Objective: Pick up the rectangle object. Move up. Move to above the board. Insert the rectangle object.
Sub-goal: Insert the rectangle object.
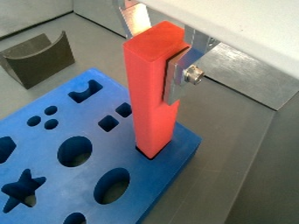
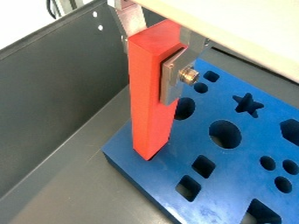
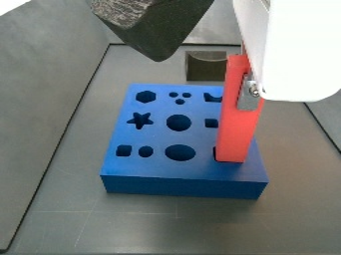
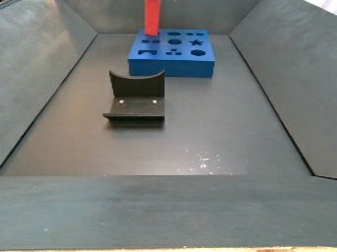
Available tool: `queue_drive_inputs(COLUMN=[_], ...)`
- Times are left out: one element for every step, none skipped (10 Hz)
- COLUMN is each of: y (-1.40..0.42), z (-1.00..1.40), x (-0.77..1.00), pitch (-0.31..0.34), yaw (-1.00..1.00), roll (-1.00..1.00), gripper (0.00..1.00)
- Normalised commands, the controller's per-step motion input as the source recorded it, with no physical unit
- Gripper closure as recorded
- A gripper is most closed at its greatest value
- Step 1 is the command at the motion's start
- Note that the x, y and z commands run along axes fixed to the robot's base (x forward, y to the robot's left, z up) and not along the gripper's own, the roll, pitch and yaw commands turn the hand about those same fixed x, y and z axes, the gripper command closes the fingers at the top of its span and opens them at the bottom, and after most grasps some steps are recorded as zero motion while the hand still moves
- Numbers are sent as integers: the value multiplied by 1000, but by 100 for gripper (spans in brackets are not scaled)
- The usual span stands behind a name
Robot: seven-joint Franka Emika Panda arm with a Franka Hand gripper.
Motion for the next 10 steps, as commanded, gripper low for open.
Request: queue_drive_inputs(y=[-49, -80, -100, -123, -137, -149, -143, -134, 0, 0], z=[-271, -346, -389, -431, -494, -537, -554, -537, 0, 0], x=[0, 0, 0, 0, 6, 26, 69, 89, 0, 0], pitch=[0, 0, 0, 0, 0, 0, 0, 0, 0, 0], yaw=[0, 14, 20, 37, 34, 31, 31, 34, 0, 0], roll=[3, 60, 83, 86, 83, 106, 83, 86, 0, 0], gripper=[100, 100, 100, 100, 100, 100, 100, 100, 0, 0])
